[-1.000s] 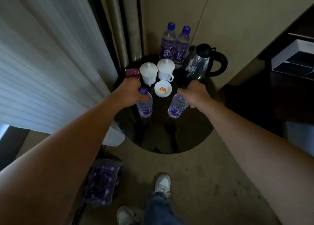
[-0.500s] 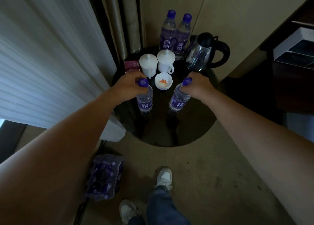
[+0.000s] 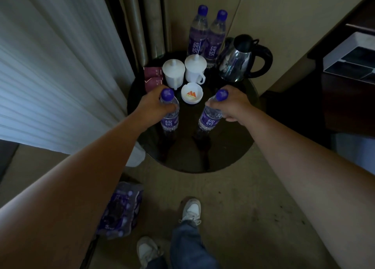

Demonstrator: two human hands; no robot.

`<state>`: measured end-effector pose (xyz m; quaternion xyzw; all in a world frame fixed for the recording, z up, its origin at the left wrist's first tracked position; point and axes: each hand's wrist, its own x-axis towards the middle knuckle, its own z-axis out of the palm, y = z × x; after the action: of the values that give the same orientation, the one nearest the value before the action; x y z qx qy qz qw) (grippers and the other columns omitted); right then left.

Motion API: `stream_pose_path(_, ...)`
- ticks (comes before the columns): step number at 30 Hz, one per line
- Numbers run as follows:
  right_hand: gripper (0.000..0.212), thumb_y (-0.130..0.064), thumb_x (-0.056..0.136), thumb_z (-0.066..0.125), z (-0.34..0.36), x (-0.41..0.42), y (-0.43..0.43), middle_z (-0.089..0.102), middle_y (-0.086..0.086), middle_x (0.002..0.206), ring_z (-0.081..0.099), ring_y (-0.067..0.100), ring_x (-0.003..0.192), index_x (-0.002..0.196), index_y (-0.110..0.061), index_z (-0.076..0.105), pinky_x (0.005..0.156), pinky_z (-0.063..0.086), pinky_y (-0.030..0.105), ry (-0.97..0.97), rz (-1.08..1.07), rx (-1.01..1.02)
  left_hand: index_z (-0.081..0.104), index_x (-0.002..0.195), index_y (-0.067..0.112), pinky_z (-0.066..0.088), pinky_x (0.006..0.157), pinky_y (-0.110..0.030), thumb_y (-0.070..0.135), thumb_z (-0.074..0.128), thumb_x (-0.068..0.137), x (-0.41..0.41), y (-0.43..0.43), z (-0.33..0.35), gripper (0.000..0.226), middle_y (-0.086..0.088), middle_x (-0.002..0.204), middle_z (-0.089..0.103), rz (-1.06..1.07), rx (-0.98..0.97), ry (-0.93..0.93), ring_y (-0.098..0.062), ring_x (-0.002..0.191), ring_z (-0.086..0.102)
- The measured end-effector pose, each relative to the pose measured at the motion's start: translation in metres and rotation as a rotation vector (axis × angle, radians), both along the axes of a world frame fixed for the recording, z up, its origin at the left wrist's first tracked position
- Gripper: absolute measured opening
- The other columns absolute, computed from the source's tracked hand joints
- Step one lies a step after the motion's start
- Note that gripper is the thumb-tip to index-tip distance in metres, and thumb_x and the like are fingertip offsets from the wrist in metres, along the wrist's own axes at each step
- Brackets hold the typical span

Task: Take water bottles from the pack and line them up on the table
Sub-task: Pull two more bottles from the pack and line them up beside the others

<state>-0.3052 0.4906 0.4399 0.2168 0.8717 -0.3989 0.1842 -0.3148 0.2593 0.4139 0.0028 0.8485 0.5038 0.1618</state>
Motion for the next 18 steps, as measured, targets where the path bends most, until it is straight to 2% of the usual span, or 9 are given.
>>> stream_pose_path(1,0.042,-0.040,0.070,0.078,-0.001,-0.001,0.000,0.055,0.003,0.113,0.060,0.024,0.098,0.100,-0.026,0.053,0.052,0.054,0.030,-0.022,-0.020,-0.046,0.057,0.110,0.022,0.042,0.079,-0.027,0.018,0.073,0.076,0.001,0.001,-0.001,0.038,0.003,0.106,0.060,0.002,0.004,0.008,-0.013,0.098,0.055)
stream_pose_path(4,0.038,-0.033,0.070,0.078,-0.003,-0.009,0.003,0.061,0.008,0.108,0.064,0.022,0.089,0.098,-0.015,0.061,0.063,0.062,0.039,-0.014,-0.013,-0.056,0.058,0.107,0.020,0.045,0.080,-0.028,0.020,0.075,0.075,-0.002,-0.002,0.004,0.035,0.004,0.103,0.061,-0.065,-0.036,0.041,-0.013,0.097,0.057)
stream_pose_path(7,0.037,-0.030,0.069,0.077,0.010,-0.020,0.006,0.066,0.015,0.098,0.069,0.022,0.071,0.093,-0.005,0.065,0.060,0.062,0.042,-0.030,0.041,-0.051,0.060,0.102,0.019,0.054,0.081,-0.038,0.021,0.075,0.076,-0.011,-0.007,0.019,0.030,0.004,0.099,0.062,-0.134,-0.037,-0.011,-0.016,0.097,0.061)
stream_pose_path(9,0.040,-0.034,0.066,0.077,0.030,-0.029,0.009,0.067,0.014,0.090,0.071,0.024,0.064,0.090,-0.004,0.064,0.056,0.061,0.043,-0.041,0.100,-0.031,0.061,0.099,0.021,0.057,0.080,-0.044,0.019,0.075,0.076,-0.021,-0.008,0.036,0.027,-0.002,0.102,0.064,-0.147,0.000,-0.092,-0.020,0.098,0.063)
stream_pose_path(11,0.038,-0.036,0.063,0.078,0.059,-0.043,0.013,0.064,0.009,0.078,0.069,0.022,0.057,0.082,-0.008,0.061,0.048,0.060,0.037,-0.023,0.147,-0.018,0.061,0.097,0.024,0.059,0.078,-0.045,0.016,0.076,0.076,-0.034,-0.008,0.061,0.027,-0.005,0.104,0.064,-0.150,0.052,-0.175,-0.023,0.099,0.064)
stream_pose_path(14,0.027,-0.036,0.061,0.076,0.113,-0.073,0.015,0.063,0.005,0.061,0.064,0.015,0.043,0.066,-0.014,0.061,0.038,0.049,0.021,0.036,0.221,-0.001,0.062,0.103,0.018,0.060,0.070,-0.037,0.014,0.076,0.076,-0.060,-0.010,0.108,0.030,-0.008,0.107,0.066,-0.166,0.100,-0.184,-0.021,0.096,0.067)
stream_pose_path(18,0.033,-0.040,0.059,0.076,0.188,-0.117,0.006,0.064,0.003,0.054,0.063,0.016,0.042,0.068,-0.011,0.063,0.044,0.053,0.024,0.184,0.246,0.047,0.064,0.103,0.018,0.059,0.077,-0.044,0.015,0.076,0.077,-0.105,-0.012,0.178,0.029,-0.008,0.109,0.069,-0.174,0.126,-0.112,-0.022,0.096,0.069)
